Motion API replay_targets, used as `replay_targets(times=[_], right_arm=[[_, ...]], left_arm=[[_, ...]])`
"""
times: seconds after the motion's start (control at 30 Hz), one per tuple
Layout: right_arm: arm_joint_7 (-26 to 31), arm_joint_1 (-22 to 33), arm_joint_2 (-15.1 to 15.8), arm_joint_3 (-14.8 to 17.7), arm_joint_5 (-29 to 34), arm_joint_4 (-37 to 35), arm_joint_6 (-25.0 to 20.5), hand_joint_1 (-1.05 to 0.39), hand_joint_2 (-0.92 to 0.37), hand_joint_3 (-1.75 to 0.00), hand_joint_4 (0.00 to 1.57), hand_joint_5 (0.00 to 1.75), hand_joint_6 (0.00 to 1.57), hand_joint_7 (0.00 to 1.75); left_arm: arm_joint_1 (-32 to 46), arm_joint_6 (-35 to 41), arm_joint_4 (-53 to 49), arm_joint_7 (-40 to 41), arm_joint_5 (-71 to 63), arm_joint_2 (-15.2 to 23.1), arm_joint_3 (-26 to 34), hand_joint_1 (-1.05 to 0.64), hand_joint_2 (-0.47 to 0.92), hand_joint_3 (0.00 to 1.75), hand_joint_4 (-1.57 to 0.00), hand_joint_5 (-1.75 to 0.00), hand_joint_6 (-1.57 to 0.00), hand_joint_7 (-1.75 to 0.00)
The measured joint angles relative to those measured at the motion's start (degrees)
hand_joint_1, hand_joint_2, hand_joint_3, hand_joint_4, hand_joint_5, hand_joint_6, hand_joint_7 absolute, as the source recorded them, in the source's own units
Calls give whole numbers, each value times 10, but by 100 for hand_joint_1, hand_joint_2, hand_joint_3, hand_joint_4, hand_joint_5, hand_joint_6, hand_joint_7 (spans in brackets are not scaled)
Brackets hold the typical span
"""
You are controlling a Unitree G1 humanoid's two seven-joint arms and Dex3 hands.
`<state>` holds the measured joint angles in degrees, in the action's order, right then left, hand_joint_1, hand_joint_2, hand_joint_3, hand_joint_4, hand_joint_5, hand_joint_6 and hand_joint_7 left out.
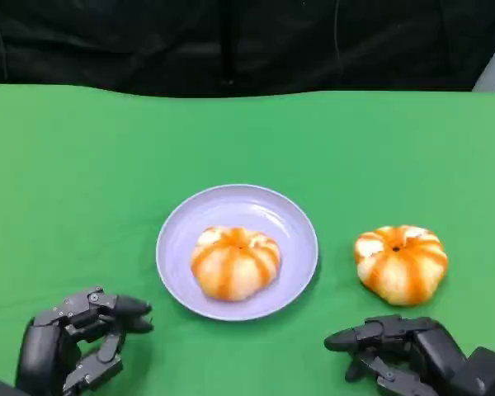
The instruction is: Grasp the bread from the table and place it into the plate.
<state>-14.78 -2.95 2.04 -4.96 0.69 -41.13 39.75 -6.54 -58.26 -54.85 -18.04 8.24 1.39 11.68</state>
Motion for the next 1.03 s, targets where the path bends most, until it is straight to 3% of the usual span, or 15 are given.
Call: replay_targets(times=[1.03], right_arm=[[9, 1, 4, 0, 2, 4, -2, -8, -92, -37, 80, 113, 118, 17]], left_arm=[[16, -30, -9, 15, -45, 14, -41, 2, 41, 136, -97, -156, -99, -130]])
